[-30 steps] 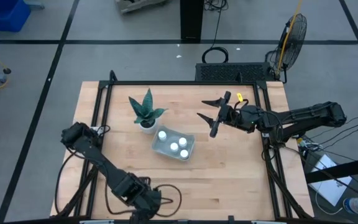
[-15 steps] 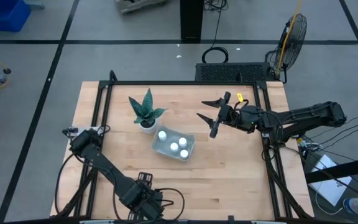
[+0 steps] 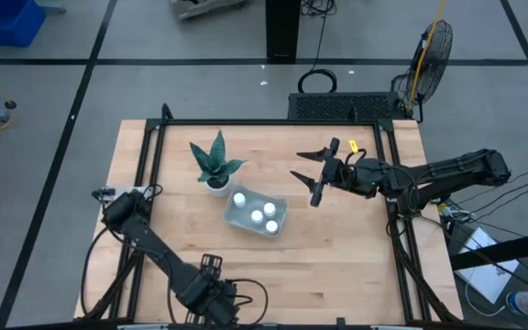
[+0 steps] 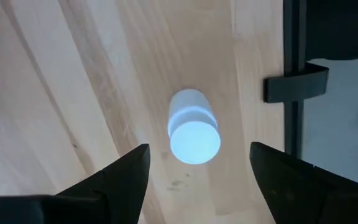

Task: Pick and place pill bottles into a basket
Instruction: Put the white pill bottle into the gray bin

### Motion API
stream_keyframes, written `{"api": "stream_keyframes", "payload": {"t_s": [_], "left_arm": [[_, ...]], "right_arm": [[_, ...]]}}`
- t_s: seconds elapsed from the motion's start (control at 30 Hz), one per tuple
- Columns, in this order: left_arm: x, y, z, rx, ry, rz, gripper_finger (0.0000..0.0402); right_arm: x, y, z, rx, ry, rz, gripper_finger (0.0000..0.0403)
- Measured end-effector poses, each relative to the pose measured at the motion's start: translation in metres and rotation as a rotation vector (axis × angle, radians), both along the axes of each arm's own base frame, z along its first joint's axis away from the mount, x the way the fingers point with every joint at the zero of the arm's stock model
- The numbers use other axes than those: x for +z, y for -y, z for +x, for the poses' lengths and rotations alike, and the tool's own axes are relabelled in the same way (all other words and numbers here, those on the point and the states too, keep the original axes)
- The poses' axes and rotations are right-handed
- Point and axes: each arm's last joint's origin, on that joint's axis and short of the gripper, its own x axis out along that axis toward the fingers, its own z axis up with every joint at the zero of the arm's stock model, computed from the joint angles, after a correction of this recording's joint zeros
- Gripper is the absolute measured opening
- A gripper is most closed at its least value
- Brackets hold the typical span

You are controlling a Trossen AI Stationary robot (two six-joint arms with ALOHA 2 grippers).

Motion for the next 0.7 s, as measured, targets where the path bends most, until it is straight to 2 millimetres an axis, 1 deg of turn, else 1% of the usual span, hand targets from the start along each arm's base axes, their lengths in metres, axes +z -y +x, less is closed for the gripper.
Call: {"api": "stream_keyframes", "payload": {"t_s": [0.23, 0.5, 0.57, 0.63, 0.7], "left_arm": [[0.000, 0.006, -0.002, -0.008, 0.060, 0.028, 0.0282], [-0.001, 0.008, -0.004, 0.010, 0.068, 0.032, 0.0282], [-0.006, 0.007, -0.006, 0.010, 0.050, 0.045, 0.0282], [-0.016, 0.005, -0.009, 0.010, 0.008, 0.060, 0.0282], [-0.023, 0.005, -0.010, 0.015, -0.016, 0.039, 0.0282]], "right_arm": [[0.000, 0.000, 0.000, 0.000, 0.003, 0.007, 0.0235], [0.000, 0.000, 0.000, 0.000, 0.003, 0.008, 0.0235], [0.000, 0.000, 0.000, -0.001, 0.003, 0.008, 0.0235], [0.000, 0.000, 0.000, 0.000, 0.003, 0.009, 0.0235], [0.000, 0.000, 0.000, 0.000, 0.002, 0.008, 0.0235]]}}
